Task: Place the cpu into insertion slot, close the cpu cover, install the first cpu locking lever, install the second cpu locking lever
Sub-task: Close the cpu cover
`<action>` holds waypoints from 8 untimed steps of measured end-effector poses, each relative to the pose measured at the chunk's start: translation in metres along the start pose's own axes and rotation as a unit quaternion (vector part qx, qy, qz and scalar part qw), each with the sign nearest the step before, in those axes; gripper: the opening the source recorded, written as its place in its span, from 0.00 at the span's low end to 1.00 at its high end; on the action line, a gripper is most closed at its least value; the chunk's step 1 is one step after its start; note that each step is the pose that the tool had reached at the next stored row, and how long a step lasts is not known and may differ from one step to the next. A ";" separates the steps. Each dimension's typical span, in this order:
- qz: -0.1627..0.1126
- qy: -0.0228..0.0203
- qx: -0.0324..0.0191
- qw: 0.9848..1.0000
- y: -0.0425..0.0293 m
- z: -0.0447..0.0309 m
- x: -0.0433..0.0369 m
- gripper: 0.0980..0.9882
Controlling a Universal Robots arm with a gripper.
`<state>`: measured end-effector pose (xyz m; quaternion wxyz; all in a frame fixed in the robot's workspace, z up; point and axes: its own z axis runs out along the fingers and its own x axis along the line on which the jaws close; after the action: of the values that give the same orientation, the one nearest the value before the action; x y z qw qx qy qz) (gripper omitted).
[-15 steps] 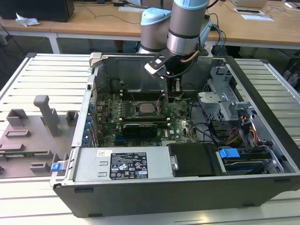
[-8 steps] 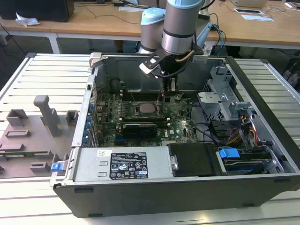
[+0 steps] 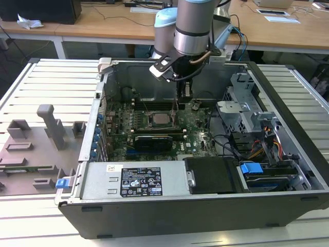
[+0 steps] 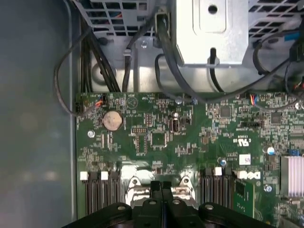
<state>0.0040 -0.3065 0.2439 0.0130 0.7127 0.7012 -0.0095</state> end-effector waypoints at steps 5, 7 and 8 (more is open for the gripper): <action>0.000 0.000 0.000 1.000 -0.0072 0.0000 -0.0001 0.01; 0.000 0.000 0.000 1.000 -0.0096 -0.0001 -0.0001 0.01; 0.000 0.000 0.000 1.000 -0.0121 0.0001 -0.0002 0.01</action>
<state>-0.0081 -0.3065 0.2437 0.0131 0.7128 0.7012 -0.0094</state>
